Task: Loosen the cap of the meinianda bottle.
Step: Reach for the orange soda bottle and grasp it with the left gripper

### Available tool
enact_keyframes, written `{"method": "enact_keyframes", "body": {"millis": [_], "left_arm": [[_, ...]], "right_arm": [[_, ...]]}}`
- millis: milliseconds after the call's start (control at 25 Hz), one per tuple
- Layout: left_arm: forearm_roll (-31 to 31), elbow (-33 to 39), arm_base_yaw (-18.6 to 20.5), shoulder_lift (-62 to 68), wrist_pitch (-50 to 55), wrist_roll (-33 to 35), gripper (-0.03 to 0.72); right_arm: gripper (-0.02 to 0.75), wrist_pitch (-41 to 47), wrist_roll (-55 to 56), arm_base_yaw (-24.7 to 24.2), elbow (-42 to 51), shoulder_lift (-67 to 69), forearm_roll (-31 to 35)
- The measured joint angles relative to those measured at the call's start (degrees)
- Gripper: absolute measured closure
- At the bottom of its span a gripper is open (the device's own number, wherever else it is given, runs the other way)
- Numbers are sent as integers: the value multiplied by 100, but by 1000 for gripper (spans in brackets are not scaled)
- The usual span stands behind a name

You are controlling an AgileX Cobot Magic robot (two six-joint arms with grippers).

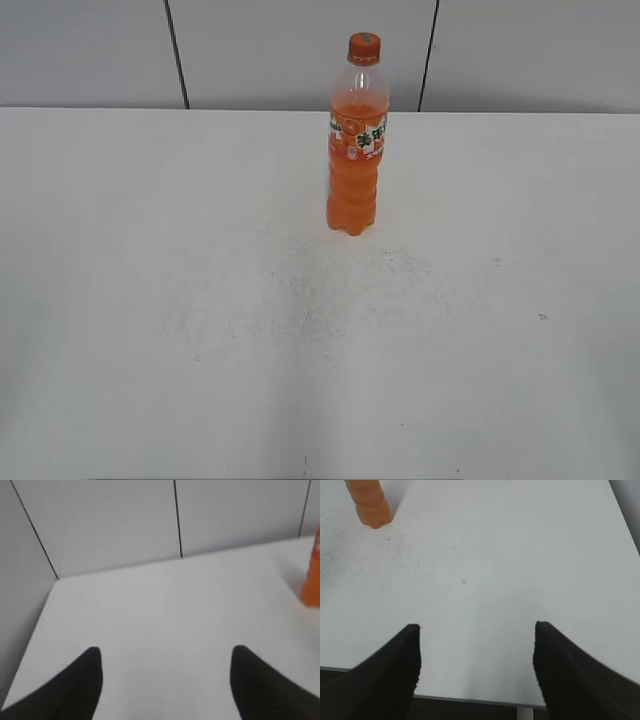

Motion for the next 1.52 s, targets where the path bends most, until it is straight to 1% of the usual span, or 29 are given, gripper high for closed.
{"method": "enact_keyframes", "body": {"millis": [80,160,240,400,560,640,680,720,760,800,840,920,1000,1040,1120,1160,1200,1280,1360,1520], "left_arm": [[79,1,0,633,-743,-37,167],[92,1,0,1326,-1702,-47,164],[-23,-1,0,2098,-2911,-54,164],[-362,-13,0,4010,-4750,-56,165],[-299,-39,0,5384,-5621,-61,169],[-76,-128,0,5967,-5878,-116,170],[184,-183,0,6194,-6024,-207,171],[594,-225,0,6453,-6183,-443,171],[1091,-256,0,6694,-6426,-852,171],[1611,-282,6,6936,-6734,-1439,171],[2370,-332,32,7146,-7036,-2013,171],[4034,-521,165,7718,-7965,-3500,171],[5857,-921,312,8312,-8901,-4573,171],[6637,-1167,355,8628,-9315,-4974,171],[7747,-1650,361,9173,-9908,-5482,171],[8153,-1909,343,9440,-10096,-5668,171],[8424,-2111,304,9684,-10278,-5806,171],[8645,-2562,206,10088,-10505,-5928,171],[8731,-2934,44,10482,-10662,-5980,171],[8789,-3558,-425,11143,-10732,-5991,169]], "right_arm": [[214,0,5,0,0,0,11],[214,0,38,0,0,0,24],[214,0,79,0,0,0,79],[214,0,105,0,0,0,205],[214,0,110,0,0,0,231],[214,0,110,0,0,0,237],[214,0,110,0,0,0,237],[214,0,110,0,0,0,237],[214,0,110,0,0,0,242],[214,0,110,0,0,0,242],[214,0,110,0,0,0,247],[214,0,110,0,0,0,254],[214,0,110,0,0,0,254],[214,0,110,0,0,0,254],[214,0,110,0,0,0,254],[214,0,110,0,0,0,254],[214,0,110,0,0,0,254],[214,0,110,0,0,0,254],[214,0,110,0,0,0,254],[214,0,110,0,0,0,254]]}}
